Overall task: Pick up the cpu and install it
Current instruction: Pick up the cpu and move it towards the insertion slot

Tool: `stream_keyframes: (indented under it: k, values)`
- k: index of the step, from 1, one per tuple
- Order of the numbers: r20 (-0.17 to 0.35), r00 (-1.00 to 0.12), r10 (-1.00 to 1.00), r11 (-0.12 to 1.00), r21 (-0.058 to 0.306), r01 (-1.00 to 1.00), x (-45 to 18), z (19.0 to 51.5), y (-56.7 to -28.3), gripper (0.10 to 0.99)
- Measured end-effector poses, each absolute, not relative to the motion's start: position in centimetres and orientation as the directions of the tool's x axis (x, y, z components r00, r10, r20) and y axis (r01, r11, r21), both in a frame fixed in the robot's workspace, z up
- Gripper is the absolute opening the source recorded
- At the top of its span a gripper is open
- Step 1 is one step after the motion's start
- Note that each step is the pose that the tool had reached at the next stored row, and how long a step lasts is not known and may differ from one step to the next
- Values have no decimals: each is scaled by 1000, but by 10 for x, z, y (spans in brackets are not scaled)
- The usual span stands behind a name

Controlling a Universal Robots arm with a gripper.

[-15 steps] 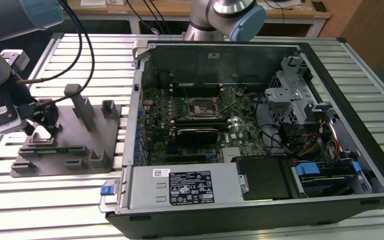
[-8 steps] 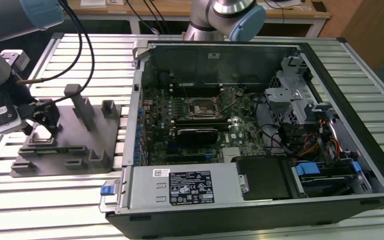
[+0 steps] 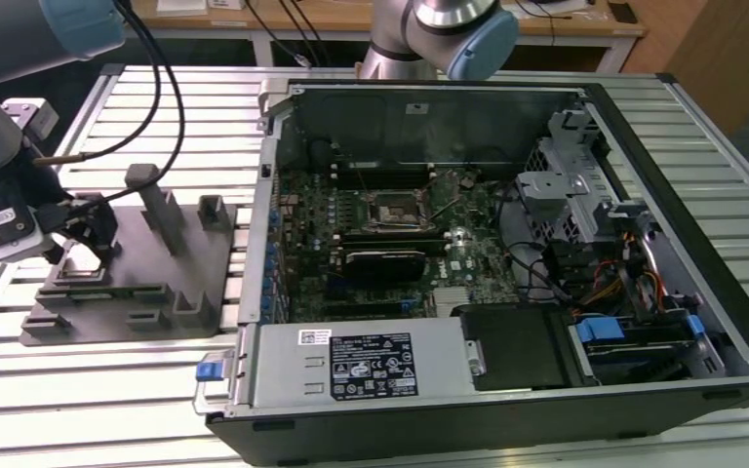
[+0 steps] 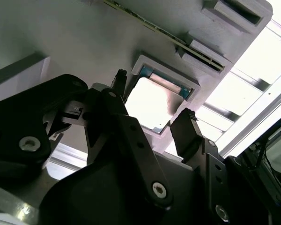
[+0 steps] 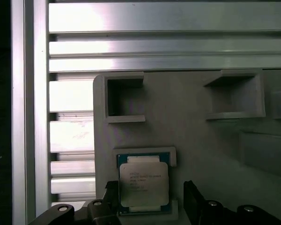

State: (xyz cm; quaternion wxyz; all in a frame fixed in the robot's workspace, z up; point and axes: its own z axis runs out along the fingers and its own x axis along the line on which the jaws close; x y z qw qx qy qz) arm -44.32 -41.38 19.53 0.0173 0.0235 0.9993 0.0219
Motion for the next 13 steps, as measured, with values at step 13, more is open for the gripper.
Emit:
stream_keyframes:
  k: [13]
  values:
    - [-33,-999,33,999,42,31,-443,191,-414,659]
